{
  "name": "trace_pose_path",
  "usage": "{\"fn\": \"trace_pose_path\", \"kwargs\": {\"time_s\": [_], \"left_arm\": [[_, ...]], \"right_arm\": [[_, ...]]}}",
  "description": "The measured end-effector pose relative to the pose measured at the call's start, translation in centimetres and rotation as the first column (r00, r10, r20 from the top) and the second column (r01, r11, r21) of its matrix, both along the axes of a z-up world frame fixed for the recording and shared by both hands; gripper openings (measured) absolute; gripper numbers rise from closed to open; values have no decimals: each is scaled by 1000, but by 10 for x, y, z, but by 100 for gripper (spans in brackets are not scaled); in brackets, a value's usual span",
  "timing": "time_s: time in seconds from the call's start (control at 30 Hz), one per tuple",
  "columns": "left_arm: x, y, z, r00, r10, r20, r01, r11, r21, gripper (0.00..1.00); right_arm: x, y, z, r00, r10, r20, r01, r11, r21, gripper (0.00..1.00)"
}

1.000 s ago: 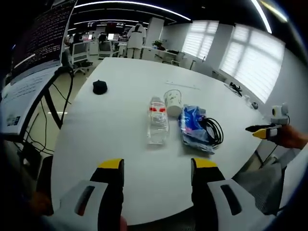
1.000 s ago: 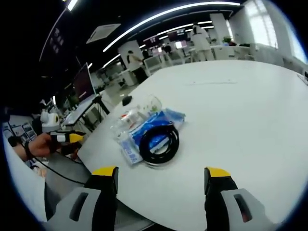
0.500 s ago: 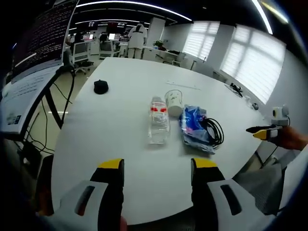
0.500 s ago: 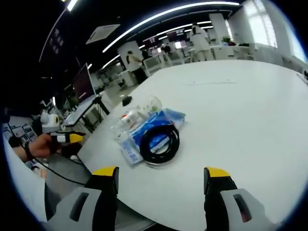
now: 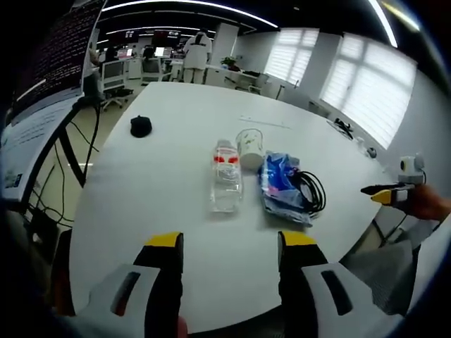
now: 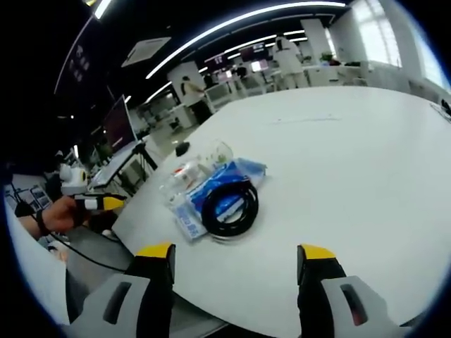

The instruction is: Arrange the tabletop items into an orderly group along one side of the table until the central work area is clear of visible clutter.

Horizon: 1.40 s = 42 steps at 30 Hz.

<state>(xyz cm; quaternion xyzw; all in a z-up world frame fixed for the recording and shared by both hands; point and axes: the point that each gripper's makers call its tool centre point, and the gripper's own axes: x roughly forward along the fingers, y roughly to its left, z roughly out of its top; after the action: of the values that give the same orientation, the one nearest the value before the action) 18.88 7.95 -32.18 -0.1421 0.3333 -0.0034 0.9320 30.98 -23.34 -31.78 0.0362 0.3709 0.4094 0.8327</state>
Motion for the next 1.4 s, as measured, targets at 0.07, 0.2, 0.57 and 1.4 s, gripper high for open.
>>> {"fn": "trace_pose_path", "kwargs": {"time_s": [0.07,0.2,0.57,1.4], "left_arm": [[6,-3,1,1000,-2,5,2,1000,-5,53],[18,0,3,1000,0,18,0,1000,-14,52],[39,-4,15,999,-30,42,30,1000,-4,51],[82,4,19,999,40,31,-38,997,-73,49]], "right_arm": [[1,-2,2,1000,-9,2,9,1000,4,71],[1,0,6,1000,-11,5,11,1000,8,70],[6,3,11,1000,-10,21,9,1000,10,70],[2,-8,11,999,-44,7,44,999,13,68]]}}
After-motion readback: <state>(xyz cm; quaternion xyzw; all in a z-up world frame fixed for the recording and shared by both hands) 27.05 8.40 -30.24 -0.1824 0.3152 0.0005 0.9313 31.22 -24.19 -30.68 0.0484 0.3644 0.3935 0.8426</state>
